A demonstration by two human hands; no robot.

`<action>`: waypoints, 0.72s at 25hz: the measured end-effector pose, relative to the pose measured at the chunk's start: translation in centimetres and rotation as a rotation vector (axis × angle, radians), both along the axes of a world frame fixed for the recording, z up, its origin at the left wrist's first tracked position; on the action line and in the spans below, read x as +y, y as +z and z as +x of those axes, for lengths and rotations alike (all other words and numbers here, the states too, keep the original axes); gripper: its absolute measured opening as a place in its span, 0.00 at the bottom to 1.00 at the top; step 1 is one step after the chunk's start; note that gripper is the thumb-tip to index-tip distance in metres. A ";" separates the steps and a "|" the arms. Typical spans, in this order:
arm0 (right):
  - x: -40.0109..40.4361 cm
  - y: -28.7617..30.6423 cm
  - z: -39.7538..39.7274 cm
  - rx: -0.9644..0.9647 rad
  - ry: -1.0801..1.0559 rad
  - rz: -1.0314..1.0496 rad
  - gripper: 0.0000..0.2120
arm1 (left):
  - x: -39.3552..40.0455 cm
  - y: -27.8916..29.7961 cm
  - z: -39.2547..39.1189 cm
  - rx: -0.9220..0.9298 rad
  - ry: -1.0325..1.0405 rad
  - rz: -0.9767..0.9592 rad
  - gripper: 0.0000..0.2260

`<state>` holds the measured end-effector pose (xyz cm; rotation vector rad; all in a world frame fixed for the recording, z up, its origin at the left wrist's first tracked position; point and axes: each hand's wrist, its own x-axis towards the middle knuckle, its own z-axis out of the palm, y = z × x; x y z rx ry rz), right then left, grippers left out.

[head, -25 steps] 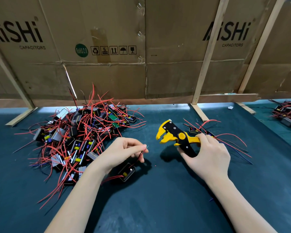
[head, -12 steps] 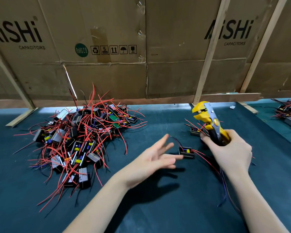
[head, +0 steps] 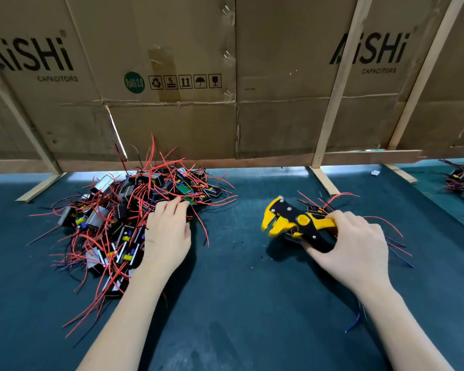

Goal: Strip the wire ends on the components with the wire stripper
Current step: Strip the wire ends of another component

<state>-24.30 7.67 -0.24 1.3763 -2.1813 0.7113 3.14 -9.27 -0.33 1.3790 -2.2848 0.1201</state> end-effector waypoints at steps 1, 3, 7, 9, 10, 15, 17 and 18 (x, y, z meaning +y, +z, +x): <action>-0.1 -0.4 -0.1 0.052 -0.013 0.052 0.24 | -0.2 -0.3 -0.1 -0.047 -0.001 -0.014 0.23; -0.2 -0.8 -0.6 0.100 -0.062 0.111 0.25 | -0.5 -0.2 -0.2 -0.068 0.005 -0.055 0.24; -0.1 -0.8 -2.1 0.034 -0.250 0.084 0.23 | -0.4 -0.4 -0.3 -0.081 0.003 -0.101 0.20; 0.2 -0.5 -2.9 -0.033 -0.358 0.081 0.22 | -0.3 -0.3 -0.2 -0.070 0.009 -0.076 0.18; 0.4 -0.4 -3.3 -0.068 -0.417 0.091 0.23 | -0.2 -0.2 -0.2 -0.041 0.013 -0.071 0.17; 1.1 0.6 -4.1 -0.209 -0.401 0.084 0.28 | 0.1 0.2 -0.3 0.047 0.032 -0.093 0.15; 0.7 1.0 -3.1 -0.266 -0.284 -0.007 0.29 | 0.1 0.2 -0.4 -0.005 0.022 -0.093 0.20; 0.5 1.1 -2.6 -0.252 -0.241 -0.078 0.31 | 0.0 0.2 -0.4 -0.047 0.027 -0.075 0.23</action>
